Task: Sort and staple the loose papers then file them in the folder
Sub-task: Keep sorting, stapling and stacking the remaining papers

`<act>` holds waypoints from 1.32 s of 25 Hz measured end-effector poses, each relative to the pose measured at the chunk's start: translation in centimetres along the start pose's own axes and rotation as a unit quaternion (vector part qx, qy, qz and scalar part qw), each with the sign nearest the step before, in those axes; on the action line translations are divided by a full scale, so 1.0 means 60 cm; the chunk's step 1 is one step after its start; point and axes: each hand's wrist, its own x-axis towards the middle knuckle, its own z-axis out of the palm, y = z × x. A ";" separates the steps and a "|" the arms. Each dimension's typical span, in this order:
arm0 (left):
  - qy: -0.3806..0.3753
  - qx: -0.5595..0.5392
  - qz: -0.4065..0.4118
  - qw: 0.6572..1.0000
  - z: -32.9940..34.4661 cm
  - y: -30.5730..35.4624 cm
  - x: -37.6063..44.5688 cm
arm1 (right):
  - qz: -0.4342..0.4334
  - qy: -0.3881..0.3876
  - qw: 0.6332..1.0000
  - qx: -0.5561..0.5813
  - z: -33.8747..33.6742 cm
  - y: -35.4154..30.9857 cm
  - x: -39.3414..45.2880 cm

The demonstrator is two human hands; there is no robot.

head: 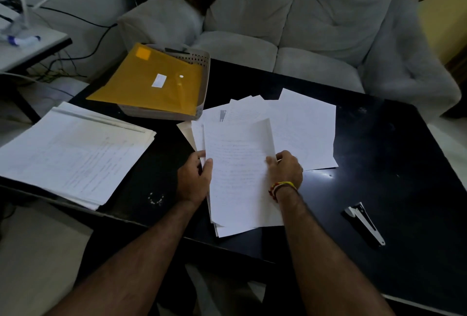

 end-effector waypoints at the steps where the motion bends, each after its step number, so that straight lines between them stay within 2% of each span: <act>1: -0.007 0.000 0.003 1.000 0.001 -0.003 0.001 | -0.003 -0.008 1.000 -0.010 0.001 0.002 0.006; 5: -0.017 0.006 0.012 1.000 0.001 -0.003 -0.004 | 0.019 -0.024 0.999 -0.044 0.001 -0.009 0.014; 7: -0.024 -0.004 -0.001 1.000 0.000 0.003 -0.004 | 0.026 -0.025 0.999 -0.026 -0.006 -0.012 0.014; 14: -0.013 -0.006 -0.013 1.000 0.002 0.000 0.003 | 0.011 -0.138 0.981 0.139 -0.045 0.013 0.020; 17: -0.016 -0.013 0.000 1.000 -0.001 0.012 0.002 | 0.002 -0.143 0.971 0.192 -0.054 0.020 0.013; 21: -0.013 -0.090 0.030 0.995 -0.020 0.046 -0.007 | 0.005 -0.088 0.980 0.177 -0.068 0.030 -0.014; 23: -0.015 -0.093 0.088 0.992 -0.029 0.084 -0.003 | -0.052 -0.046 0.969 0.236 -0.098 0.014 -0.013; 24: 0.004 -0.099 0.115 0.988 -0.030 0.110 0.003 | -0.087 -0.016 0.950 0.298 -0.122 -0.005 -0.017; 26: 0.065 -0.127 0.164 0.976 -0.035 0.176 0.011 | -0.164 0.110 0.902 0.385 -0.173 -0.052 -0.035; 28: 0.123 -0.156 0.212 0.957 -0.035 0.230 0.003 | -0.245 0.244 0.865 0.363 -0.205 -0.103 -0.080; 29: 0.141 -0.160 0.220 0.952 -0.032 0.243 -0.006 | -0.270 0.282 0.861 0.327 -0.199 -0.114 -0.098; 30: 0.151 -0.155 0.209 0.954 -0.025 0.244 -0.018 | -0.287 0.294 0.863 0.294 -0.187 -0.117 -0.115; 33: 0.157 -0.115 0.102 0.976 0.005 0.190 -0.047 | -0.277 0.231 0.906 0.222 -0.127 -0.079 -0.125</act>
